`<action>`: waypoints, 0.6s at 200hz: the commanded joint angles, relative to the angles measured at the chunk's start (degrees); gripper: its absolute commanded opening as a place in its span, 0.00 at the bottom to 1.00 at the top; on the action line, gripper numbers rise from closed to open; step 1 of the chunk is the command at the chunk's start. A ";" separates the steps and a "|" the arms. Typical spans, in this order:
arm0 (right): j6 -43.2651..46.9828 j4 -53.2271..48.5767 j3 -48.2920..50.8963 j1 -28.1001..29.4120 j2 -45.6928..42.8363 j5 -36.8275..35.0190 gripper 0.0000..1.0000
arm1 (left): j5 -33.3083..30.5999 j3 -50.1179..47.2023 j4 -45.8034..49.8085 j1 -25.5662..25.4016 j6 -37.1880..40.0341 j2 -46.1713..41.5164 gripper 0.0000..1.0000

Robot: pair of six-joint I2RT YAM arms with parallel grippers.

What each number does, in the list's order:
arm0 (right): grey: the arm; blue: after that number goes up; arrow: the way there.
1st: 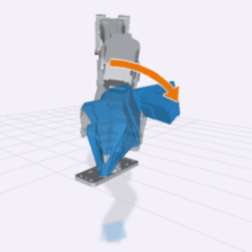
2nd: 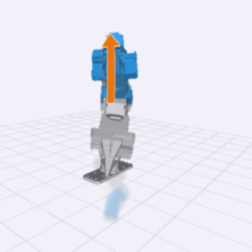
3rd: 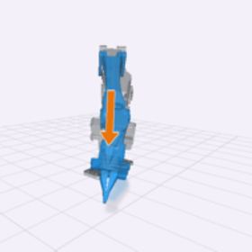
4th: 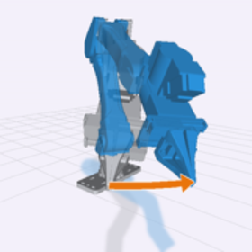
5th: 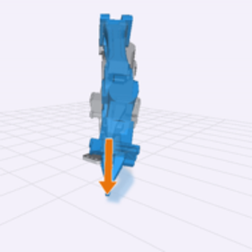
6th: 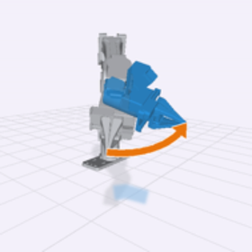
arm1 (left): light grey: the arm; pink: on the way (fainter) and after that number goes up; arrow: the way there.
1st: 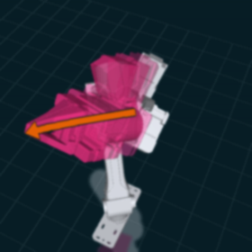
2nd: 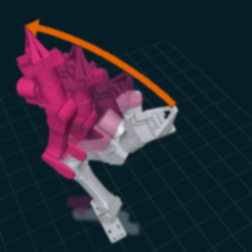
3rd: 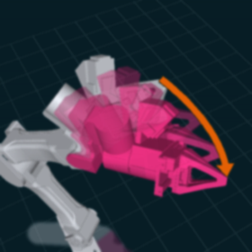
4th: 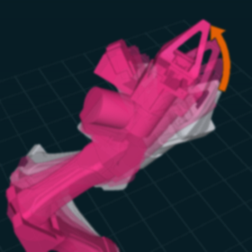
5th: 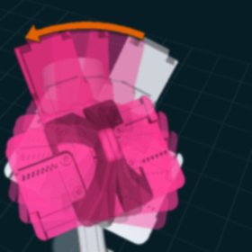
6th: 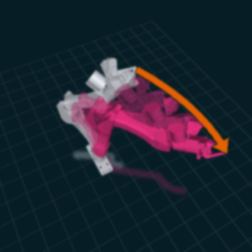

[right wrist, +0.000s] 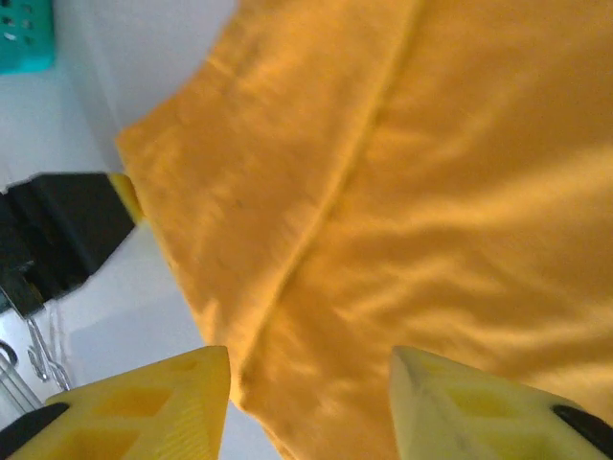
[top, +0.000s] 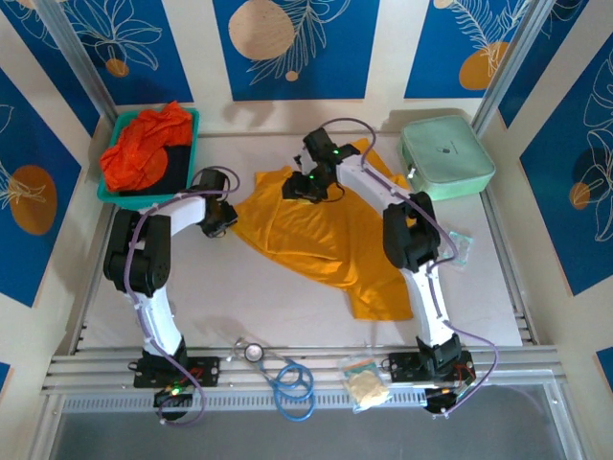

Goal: Fold and stack the t-shirts

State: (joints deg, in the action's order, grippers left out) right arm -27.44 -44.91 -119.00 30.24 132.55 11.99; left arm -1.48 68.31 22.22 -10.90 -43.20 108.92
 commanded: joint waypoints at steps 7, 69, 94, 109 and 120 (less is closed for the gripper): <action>-0.16 -7.07 -12.25 3.60 11.03 1.14 0.50 | 0.59 -0.77 0.91 0.51 1.01 -0.16 0.37; -2.75 -13.45 -30.29 5.54 25.16 -2.53 0.39 | 0.60 -0.49 2.39 0.45 2.46 -2.54 0.40; -3.45 -13.88 -30.17 4.94 24.90 -3.43 0.22 | 0.52 -0.85 2.66 0.49 2.68 -3.48 0.40; -3.98 -13.85 -29.81 4.48 24.52 -3.38 0.19 | 0.42 -1.08 2.87 0.47 2.83 -4.27 0.40; -4.22 -13.77 -29.46 4.30 24.12 -2.99 0.20 | 0.29 -1.23 3.26 0.50 2.90 -4.89 0.40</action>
State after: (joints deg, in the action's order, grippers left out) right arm -30.39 -56.55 -148.49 35.33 155.96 9.02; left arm -0.43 68.03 23.09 -10.90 -41.47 107.02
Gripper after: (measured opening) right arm 0.196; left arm 0.401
